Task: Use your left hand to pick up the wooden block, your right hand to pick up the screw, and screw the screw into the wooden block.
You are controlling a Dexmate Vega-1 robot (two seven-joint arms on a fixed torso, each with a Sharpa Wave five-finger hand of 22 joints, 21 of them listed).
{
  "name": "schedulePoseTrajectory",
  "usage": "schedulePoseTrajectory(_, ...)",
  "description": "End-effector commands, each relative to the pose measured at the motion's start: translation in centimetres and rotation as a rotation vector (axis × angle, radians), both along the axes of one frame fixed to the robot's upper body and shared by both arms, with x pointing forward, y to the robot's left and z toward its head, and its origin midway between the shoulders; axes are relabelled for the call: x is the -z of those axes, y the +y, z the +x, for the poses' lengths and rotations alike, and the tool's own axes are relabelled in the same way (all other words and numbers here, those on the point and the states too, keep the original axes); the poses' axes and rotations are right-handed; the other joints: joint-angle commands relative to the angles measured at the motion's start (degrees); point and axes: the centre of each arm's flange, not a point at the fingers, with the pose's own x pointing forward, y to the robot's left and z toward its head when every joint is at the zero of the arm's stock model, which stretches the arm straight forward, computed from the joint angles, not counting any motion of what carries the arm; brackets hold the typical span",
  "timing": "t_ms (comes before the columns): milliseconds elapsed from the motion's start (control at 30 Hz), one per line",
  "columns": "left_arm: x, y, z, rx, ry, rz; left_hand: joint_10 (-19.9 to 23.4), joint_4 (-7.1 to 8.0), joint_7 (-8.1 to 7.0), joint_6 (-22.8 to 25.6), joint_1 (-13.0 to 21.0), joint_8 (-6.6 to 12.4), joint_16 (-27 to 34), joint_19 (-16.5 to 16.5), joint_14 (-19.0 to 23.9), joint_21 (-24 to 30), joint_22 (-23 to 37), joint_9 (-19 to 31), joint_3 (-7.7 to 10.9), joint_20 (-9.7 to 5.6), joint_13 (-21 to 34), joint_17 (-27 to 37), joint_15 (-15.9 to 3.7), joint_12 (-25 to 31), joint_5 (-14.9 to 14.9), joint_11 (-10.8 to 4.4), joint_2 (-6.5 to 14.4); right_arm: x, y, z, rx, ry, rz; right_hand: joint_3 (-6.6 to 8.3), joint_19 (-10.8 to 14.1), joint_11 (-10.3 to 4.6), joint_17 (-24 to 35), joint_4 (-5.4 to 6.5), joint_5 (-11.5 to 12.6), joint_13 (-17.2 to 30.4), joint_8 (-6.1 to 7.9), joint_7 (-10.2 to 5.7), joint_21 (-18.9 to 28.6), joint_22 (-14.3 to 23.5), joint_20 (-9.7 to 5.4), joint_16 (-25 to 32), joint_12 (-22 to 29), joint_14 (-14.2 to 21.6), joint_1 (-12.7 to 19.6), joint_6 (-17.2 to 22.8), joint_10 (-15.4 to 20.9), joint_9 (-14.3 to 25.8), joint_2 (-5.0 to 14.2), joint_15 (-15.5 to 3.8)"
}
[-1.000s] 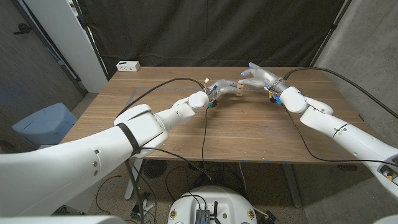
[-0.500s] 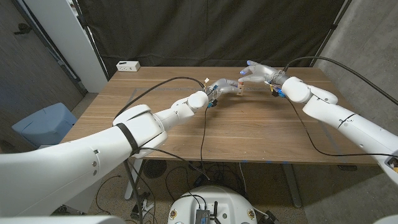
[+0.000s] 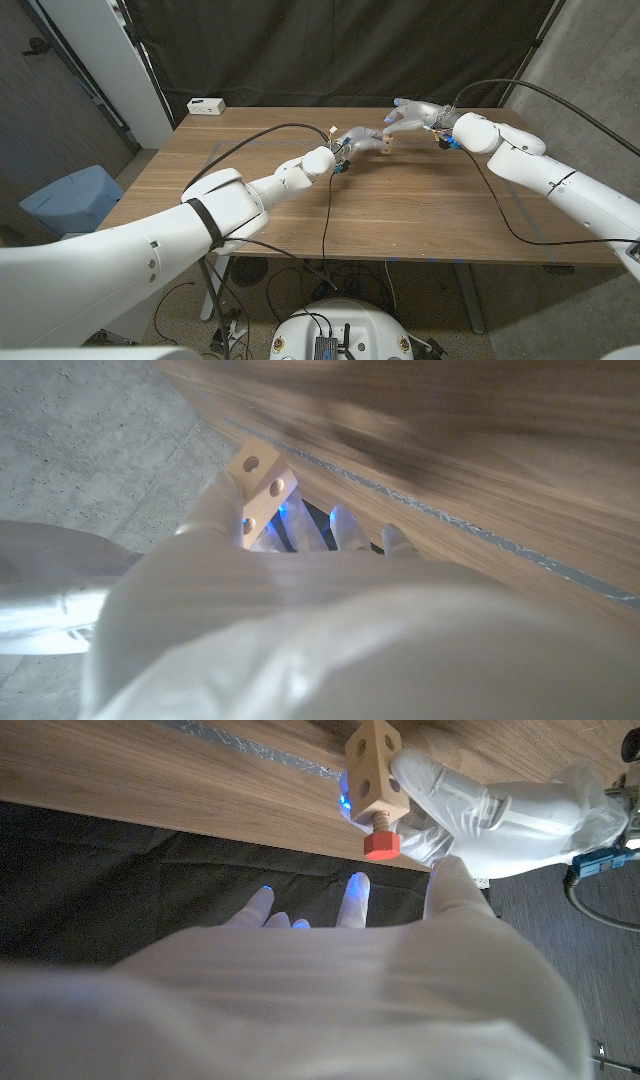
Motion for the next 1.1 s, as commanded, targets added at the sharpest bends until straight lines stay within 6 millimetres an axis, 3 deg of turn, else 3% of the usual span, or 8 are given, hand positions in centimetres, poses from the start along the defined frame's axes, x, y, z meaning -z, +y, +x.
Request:
schedulePoseTrajectory(33,0.2,0.0,-0.1,0.008,-0.004,0.004,0.12,0.05,0.15,0.34,0.52,0.32,0.08,-0.01,0.24,0.16,0.19,0.14,0.37,0.08,0.29,0.0,-2.73,0.41,0.45,0.14,0.19,-1.3,0.5,-0.6,0.059,0.02,-0.077,0.41,0.76,-0.06,-0.02,-0.42,0.33,0.11,0.53,-0.22,0.61,0.04,0.24,0.35,0.2,-0.02,1.22,0.98,0.38,0.16,0.03,0.31)
schedulePoseTrajectory(600,0.4,0.2,-0.1,0.008,-0.006,0.003,0.13,-0.01,0.15,0.35,0.61,0.31,0.08,0.01,0.27,0.17,0.19,0.14,0.38,0.06,0.29,-0.01,-2.77,0.41,0.46,0.13,0.15,-2.3,0.8,0.1,0.088,0.072,-0.149,1.69,0.93,0.07,-0.12,-0.84,0.56,0.13,1.33,-1.17,0.61,0.05,0.0,0.43,0.09,0.05,3.73,2.96,0.04,0.37,0.4,0.48)
schedulePoseTrajectory(1100,0.4,0.1,0.1,-0.002,0.007,0.005,0.16,0.0,0.14,0.43,0.6,0.34,0.08,0.02,0.3,0.17,0.19,0.14,0.37,-0.01,0.3,-0.01,-2.84,0.42,0.45,0.14,0.14,-1.7,0.6,0.8,0.126,0.087,-0.18,2.64,1.05,0.17,-0.12,-1.06,0.58,0.16,2.21,-1.27,0.6,0.04,-0.48,0.49,0.18,0.07,5.73,4.57,0.19,0.77,0.25,0.37)
